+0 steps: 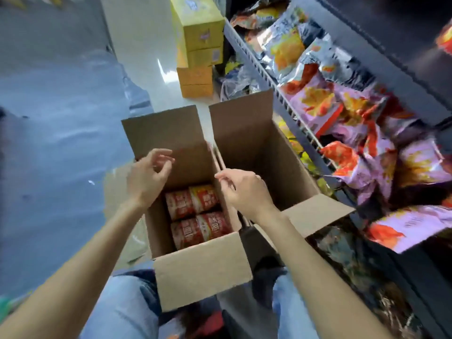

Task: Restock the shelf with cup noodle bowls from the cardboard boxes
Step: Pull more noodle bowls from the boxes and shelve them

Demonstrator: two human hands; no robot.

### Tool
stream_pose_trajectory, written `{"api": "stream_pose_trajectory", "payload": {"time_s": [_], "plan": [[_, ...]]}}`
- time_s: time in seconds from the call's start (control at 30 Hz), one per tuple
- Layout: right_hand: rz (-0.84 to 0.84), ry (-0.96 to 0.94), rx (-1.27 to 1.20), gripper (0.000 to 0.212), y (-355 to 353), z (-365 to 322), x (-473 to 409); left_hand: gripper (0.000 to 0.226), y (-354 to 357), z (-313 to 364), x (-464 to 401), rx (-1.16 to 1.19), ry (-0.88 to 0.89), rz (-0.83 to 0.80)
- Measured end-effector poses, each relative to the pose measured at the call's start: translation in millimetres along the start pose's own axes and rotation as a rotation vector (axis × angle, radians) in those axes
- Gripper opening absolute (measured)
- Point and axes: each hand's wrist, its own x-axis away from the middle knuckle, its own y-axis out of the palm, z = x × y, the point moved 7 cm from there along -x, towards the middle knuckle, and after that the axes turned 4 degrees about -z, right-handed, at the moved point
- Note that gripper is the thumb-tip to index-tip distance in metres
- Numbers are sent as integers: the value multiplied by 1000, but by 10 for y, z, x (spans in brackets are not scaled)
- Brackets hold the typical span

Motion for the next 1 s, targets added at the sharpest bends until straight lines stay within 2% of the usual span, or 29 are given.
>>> {"api": "stream_pose_trajectory", "payload": {"time_s": [0.07,0.1,0.17,0.23,0.37,0.43,0.53,0.73,0.9,1.0], "plan": [[-114,-14,35,28,522,45,-328,42,41,-616,-27,-271,-200,-71],[-167,-4,56,30,798,94,-481,58,85,-896,-17,-332,-296,-124],[-275,77,67,37,1371,268,-765,78,178,-1331,6,-328,-440,-181],[-394,147,159,46,1944,486,-1001,83,256,-1624,-37,-377,-486,-178],[-649,156,436,54,2849,916,-1340,70,253,-1925,-294,-435,-446,-114],[-669,188,485,55,3113,1129,-1477,54,240,-2038,-355,-422,-397,-73],[-629,220,548,46,3389,1396,-1613,29,258,-2112,-313,-331,-363,-20],[-735,306,520,50,3997,1760,-1632,21,320,-2153,-315,-266,-341,-3],[-683,363,451,37,4122,1820,-1624,21,340,-2159,-315,-263,-339,-16],[-653,401,326,36,4131,1814,-1620,20,342,-2150,-312,-268,-353,-19]]}}
